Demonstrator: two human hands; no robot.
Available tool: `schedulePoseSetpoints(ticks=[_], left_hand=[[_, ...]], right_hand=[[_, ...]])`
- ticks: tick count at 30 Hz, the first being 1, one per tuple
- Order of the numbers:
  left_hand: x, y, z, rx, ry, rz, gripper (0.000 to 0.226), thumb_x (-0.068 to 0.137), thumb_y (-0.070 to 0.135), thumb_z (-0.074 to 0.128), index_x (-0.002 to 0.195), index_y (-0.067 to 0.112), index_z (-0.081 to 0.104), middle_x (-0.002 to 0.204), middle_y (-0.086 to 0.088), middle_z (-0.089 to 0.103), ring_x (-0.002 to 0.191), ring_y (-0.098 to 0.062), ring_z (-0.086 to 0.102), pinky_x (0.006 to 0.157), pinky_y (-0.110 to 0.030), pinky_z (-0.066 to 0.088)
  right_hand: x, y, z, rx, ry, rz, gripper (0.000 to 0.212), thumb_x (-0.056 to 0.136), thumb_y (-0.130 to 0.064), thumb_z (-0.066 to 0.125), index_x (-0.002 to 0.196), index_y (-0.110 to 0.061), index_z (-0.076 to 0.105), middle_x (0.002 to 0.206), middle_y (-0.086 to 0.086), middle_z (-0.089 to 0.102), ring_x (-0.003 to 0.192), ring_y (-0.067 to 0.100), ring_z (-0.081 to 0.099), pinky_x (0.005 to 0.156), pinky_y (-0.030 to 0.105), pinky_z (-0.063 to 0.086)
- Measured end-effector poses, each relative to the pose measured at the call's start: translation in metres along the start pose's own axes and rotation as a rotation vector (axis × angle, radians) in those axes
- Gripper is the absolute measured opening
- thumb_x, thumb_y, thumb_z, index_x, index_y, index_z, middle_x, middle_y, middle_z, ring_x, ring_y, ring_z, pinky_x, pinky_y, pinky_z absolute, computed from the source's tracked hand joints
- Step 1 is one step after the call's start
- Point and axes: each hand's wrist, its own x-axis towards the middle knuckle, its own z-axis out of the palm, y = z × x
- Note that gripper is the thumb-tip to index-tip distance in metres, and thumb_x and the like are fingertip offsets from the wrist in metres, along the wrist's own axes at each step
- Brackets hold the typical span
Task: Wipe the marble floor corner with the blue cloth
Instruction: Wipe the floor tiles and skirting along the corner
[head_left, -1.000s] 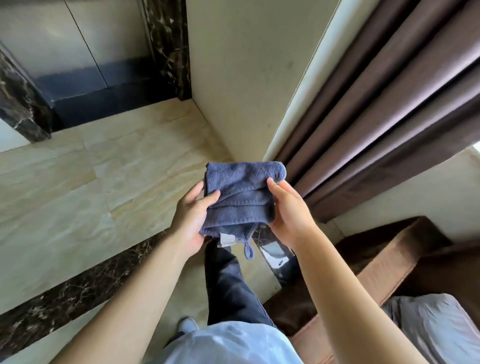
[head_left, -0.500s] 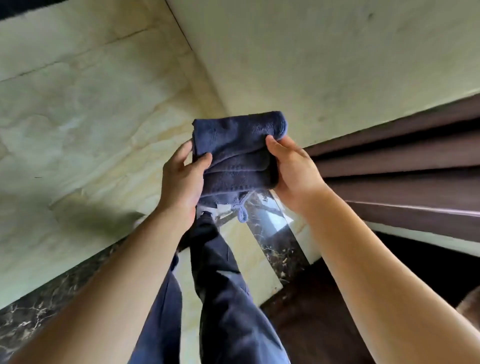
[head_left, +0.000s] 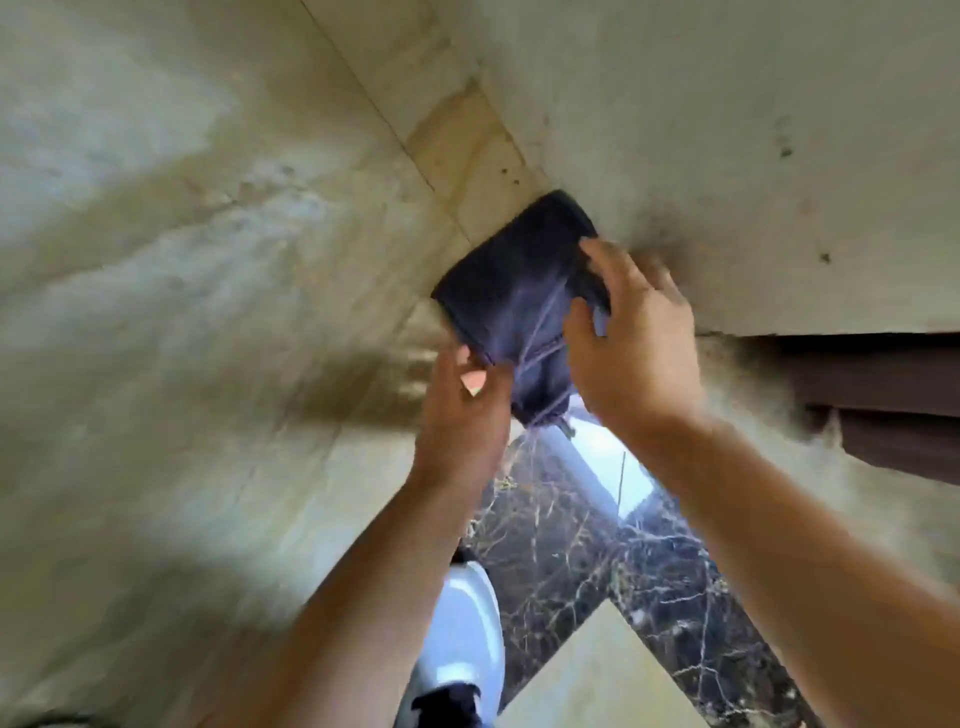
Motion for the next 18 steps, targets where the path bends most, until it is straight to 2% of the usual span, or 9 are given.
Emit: schedulePoseSetpoints(ticks=[2,4,6,8,9,11,14,18], left_hand=[[0.006,-0.010,-0.021,0.185,0.009,0.170,0.036,0.077,0.042,0.065,0.112,0.033,0.062,0.104,0.006,0.074,0.085,-0.012,0.072,0.082,-0.039,0.057],[0.024,0.009,-0.049,0.342,0.123,0.395,0.021,0.087,0.031,0.062,0.108,0.029,0.065,0.095,0.005,0.073,0.074,-0.005,0.066,0.071,-0.027,0.054],[0.049,0.044,-0.078,0.557,0.329,0.680,0.027,0.086,0.027,0.057,0.112,0.024,0.065,0.102,-0.001,0.069,0.089,-0.018,0.063,0.079,-0.038,0.052],[0.081,0.081,-0.100,0.803,0.550,0.851,0.042,0.085,0.029,0.055,0.124,0.015,0.060,0.126,-0.014,0.062,0.116,-0.037,0.056,0.099,-0.049,0.042],[0.098,0.095,-0.115,0.923,0.641,0.842,0.052,0.085,0.035,0.054,0.132,0.012,0.055,0.140,-0.018,0.053,0.130,-0.044,0.046,0.107,-0.052,0.033],[0.125,0.111,-0.130,1.090,0.713,0.722,0.071,0.086,0.048,0.048,0.146,0.012,0.039,0.159,-0.023,0.029,0.146,-0.049,0.022,0.117,-0.056,0.017],[0.141,0.114,-0.141,1.235,0.728,0.619,0.079,0.091,0.058,0.034,0.154,0.014,0.020,0.166,-0.022,0.010,0.152,-0.046,0.005,0.121,-0.061,0.007],[0.140,0.115,-0.140,1.272,0.739,0.613,0.080,0.093,0.062,0.026,0.157,0.016,0.011,0.168,-0.017,0.003,0.154,-0.041,-0.003,0.123,-0.057,0.002]], right_hand=[[-0.013,0.015,0.032,-0.027,0.021,-0.106,0.055,0.092,-0.021,0.056,0.146,-0.016,0.049,0.141,0.017,0.054,0.130,0.036,0.051,0.109,0.039,0.040],[-0.001,0.026,0.064,-0.151,-0.023,-0.216,0.060,0.095,-0.037,0.052,0.152,-0.023,0.040,0.156,0.022,0.039,0.146,0.040,0.033,0.119,0.049,0.027],[0.017,0.029,0.086,-0.274,-0.041,-0.283,0.065,0.095,-0.046,0.045,0.155,-0.027,0.030,0.162,0.023,0.028,0.152,0.041,0.021,0.121,0.053,0.018],[0.044,0.012,0.092,-0.319,-0.012,-0.311,0.068,0.095,-0.049,0.040,0.157,-0.025,0.025,0.163,0.024,0.024,0.152,0.042,0.019,0.121,0.056,0.019],[0.060,-0.003,0.095,-0.327,-0.012,-0.341,0.069,0.095,-0.050,0.039,0.158,-0.024,0.024,0.164,0.024,0.022,0.153,0.042,0.017,0.121,0.057,0.019],[0.097,-0.030,0.098,-0.331,-0.006,-0.409,0.071,0.096,-0.054,0.035,0.159,-0.023,0.022,0.165,0.025,0.019,0.154,0.041,0.014,0.122,0.056,0.016],[0.169,-0.095,0.109,-0.322,0.059,-0.540,0.076,0.096,-0.064,0.031,0.158,-0.022,0.025,0.164,0.025,0.021,0.153,0.041,0.016,0.123,0.053,0.015],[0.213,-0.140,0.118,-0.359,0.074,-0.551,0.069,0.098,-0.062,0.027,0.159,-0.031,0.020,0.165,0.024,0.019,0.153,0.041,0.015,0.122,0.053,0.016]])
